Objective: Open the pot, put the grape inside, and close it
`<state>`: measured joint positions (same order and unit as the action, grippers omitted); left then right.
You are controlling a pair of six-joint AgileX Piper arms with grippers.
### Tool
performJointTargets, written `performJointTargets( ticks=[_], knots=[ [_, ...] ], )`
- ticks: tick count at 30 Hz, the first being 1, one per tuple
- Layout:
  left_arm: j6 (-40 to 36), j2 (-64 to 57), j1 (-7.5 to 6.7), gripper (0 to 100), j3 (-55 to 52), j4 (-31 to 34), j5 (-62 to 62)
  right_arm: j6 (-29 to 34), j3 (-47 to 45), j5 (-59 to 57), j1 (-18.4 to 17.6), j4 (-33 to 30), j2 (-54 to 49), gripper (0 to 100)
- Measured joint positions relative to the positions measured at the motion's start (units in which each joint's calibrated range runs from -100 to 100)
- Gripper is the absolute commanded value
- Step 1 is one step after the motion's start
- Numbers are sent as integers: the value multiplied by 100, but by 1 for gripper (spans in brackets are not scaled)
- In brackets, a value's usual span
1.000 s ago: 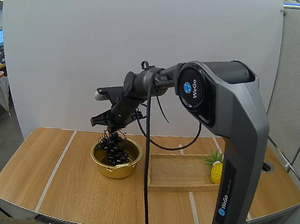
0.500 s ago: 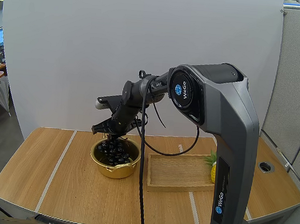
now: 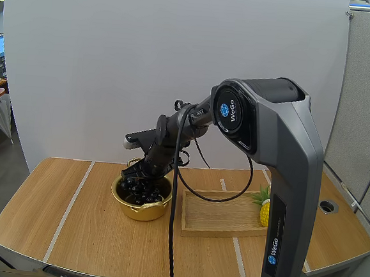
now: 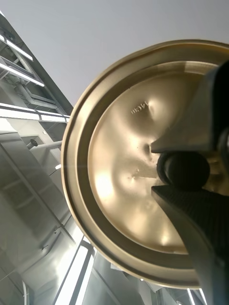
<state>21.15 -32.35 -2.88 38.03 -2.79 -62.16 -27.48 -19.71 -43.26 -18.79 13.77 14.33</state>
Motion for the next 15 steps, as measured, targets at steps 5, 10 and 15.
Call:
performJointTargets(
  ticks=[5,10,15],
  knots=[
    [0,0,0,0,0,0,0,-36,-147,-25,9,-26,0,0],
    [0,0,0,0,0,0,0,-99,-233,-60,15,-26,-15,0],
    [0,0,0,0,0,0,0,-102,-245,-60,17,-26,-33,0]
  ],
)
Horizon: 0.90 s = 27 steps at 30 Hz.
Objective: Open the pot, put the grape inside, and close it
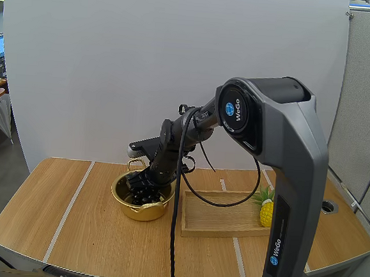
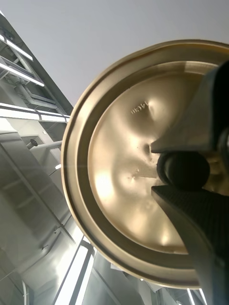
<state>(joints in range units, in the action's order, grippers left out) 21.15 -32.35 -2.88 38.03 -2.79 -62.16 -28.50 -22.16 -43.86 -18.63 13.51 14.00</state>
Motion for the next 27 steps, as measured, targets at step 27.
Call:
performJointTargets(
  ticks=[27],
  knots=[
    [0,0,0,0,0,0,0,-73,267,-348,-29,337,-1679,0]
  ],
)
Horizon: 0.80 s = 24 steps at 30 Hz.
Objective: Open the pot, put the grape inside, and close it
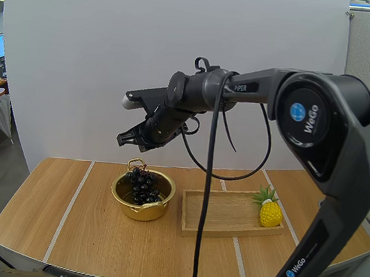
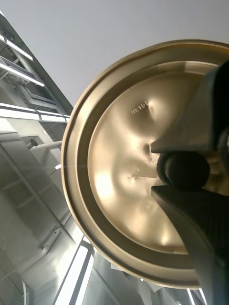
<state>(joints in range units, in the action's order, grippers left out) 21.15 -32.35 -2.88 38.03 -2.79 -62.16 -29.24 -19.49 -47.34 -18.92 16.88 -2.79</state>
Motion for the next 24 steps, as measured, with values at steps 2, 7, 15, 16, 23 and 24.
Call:
performJointTargets(
  ticks=[2,7,15,16,23,24],
  knots=[
    [0,0,0,0,0,0,0,0,144,44,0,11,275,0],
    [0,0,0,0,0,0,0,-34,481,97,0,29,827,0],
    [0,0,0,0,0,0,0,-52,577,277,0,29,1322,0],
    [0,0,0,0,0,0,0,-52,577,277,0,29,1356,0],
    [0,0,0,0,0,0,0,-52,594,-273,0,48,1436,0],
    [0,0,0,0,0,0,0,-52,594,-399,0,48,1436,0]
  ],
)
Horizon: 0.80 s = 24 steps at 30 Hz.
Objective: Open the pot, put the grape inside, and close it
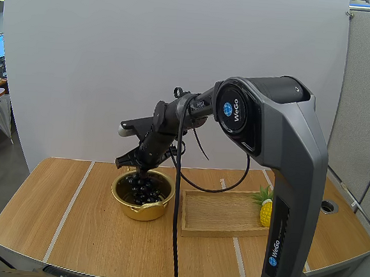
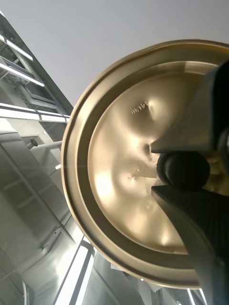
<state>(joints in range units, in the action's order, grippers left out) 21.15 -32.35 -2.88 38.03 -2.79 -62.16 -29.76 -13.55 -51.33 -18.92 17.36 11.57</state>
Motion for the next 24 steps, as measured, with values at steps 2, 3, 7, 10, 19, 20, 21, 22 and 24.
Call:
performJointTargets(
  ticks=[2,3,7,10,19,20,21,22,24],
  knots=[
    [0,0,0,0,0,0,0,-10,0,-250,0,0,0,0],
    [0,0,0,0,0,0,0,-17,0,-344,0,0,0,0],
    [0,0,0,0,0,0,0,-55,-105,-607,0,0,0,0],
    [0,0,0,0,0,0,0,-120,-413,-433,0,0,0,0],
    [0,0,0,0,0,0,0,-243,-859,448,-27,15,-22,0],
    [0,0,0,0,0,0,0,-252,-859,484,-57,15,-22,0],
    [0,0,0,0,0,0,0,-252,-859,503,-84,15,-22,0],
    [0,0,0,0,0,0,0,-252,-859,503,-106,15,-22,0],
    [0,0,0,0,0,0,0,-261,-859,462,-129,15,-9,0]
  ],
)
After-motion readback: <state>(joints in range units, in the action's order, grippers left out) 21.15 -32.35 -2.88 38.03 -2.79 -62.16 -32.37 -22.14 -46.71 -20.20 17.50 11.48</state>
